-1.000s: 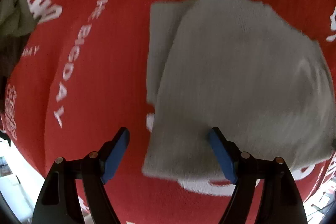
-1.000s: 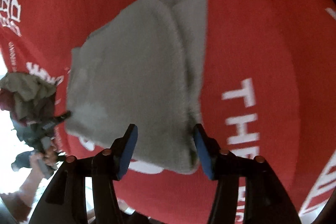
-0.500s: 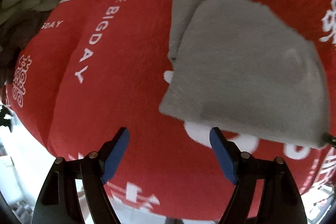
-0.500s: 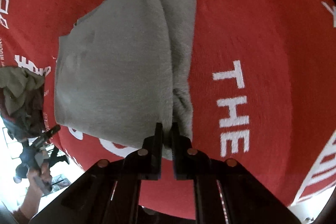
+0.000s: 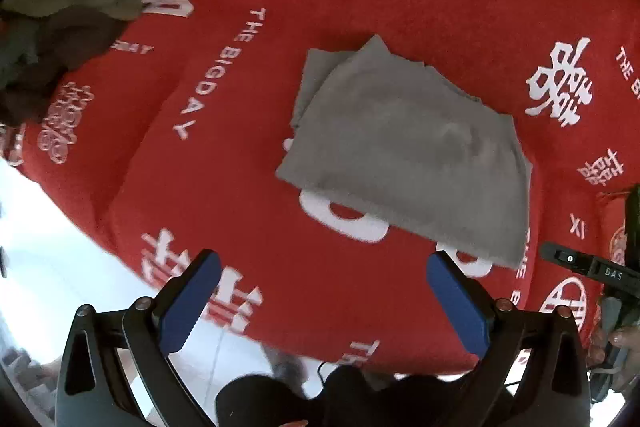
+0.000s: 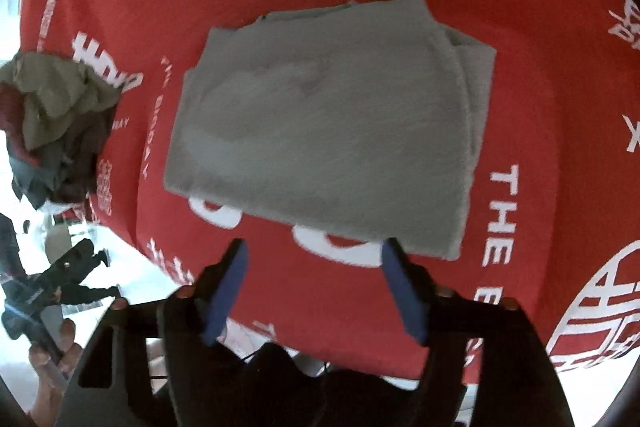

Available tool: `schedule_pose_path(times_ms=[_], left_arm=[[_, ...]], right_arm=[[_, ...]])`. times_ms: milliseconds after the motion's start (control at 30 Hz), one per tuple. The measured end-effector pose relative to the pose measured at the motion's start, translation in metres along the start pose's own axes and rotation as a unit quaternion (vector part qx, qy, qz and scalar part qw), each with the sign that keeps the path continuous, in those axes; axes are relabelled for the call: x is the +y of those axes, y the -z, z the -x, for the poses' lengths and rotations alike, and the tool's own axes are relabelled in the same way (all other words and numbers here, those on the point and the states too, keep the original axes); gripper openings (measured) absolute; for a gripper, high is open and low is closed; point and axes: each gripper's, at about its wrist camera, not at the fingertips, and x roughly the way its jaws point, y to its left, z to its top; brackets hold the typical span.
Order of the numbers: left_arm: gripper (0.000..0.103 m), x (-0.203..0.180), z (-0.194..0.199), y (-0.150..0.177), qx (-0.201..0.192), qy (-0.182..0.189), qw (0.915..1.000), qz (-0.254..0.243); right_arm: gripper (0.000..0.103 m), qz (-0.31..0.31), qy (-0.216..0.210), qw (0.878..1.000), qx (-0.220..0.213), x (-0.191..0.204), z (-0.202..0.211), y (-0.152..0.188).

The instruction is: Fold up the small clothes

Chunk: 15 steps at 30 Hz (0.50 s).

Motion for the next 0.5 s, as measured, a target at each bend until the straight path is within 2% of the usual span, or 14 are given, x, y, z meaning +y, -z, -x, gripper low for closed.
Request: schedule_pose_path(times_ms=[100,267,500], left_arm=[[0.103,-0.005,0.01,0.015,0.011,-0.014,0.9998,-0.014],[0.103,-0.012,0.002,0.034,0.047,-0.018,0.9983,-0.03],[0.103,-0.013,-0.001,0.034,0.054,-0.012,0.9984,-0.011]], right_arm=[[0.077,0.021,0.005,1.0,0.02,0.008,0.004,0.014],[0.077,0.047,-0.001,0.998,0.048,0.033,-0.004,0.022],[0.077,0.066,-0.01,0.997,0.039,0.05,0.001,0.012]])
